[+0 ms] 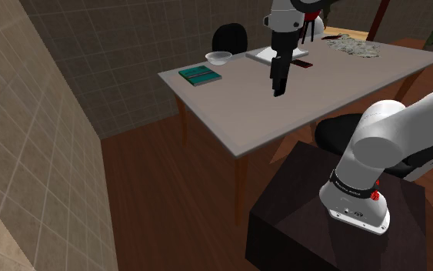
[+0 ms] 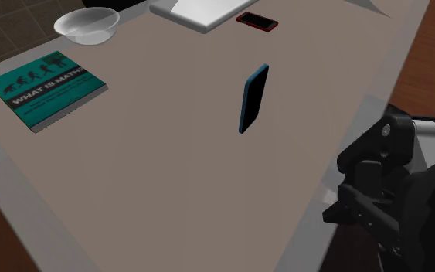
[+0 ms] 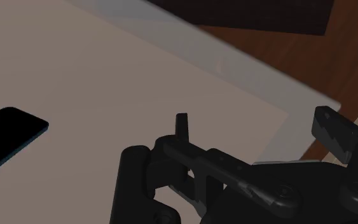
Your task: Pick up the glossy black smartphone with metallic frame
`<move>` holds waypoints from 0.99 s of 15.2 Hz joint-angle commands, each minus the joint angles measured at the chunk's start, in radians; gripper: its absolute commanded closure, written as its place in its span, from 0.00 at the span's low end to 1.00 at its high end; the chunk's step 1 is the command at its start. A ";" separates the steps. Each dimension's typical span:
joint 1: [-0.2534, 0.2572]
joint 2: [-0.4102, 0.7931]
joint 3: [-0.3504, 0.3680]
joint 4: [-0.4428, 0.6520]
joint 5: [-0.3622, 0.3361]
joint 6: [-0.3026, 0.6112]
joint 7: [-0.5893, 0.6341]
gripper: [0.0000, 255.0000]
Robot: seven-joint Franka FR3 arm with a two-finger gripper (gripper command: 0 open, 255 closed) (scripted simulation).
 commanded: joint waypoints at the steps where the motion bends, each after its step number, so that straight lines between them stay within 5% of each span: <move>1: 0.000 0.000 0.000 0.000 0.000 0.000 0.000 0.00; 15: -0.127 0.306 -0.249 0.197 -0.098 0.144 -0.180 0.00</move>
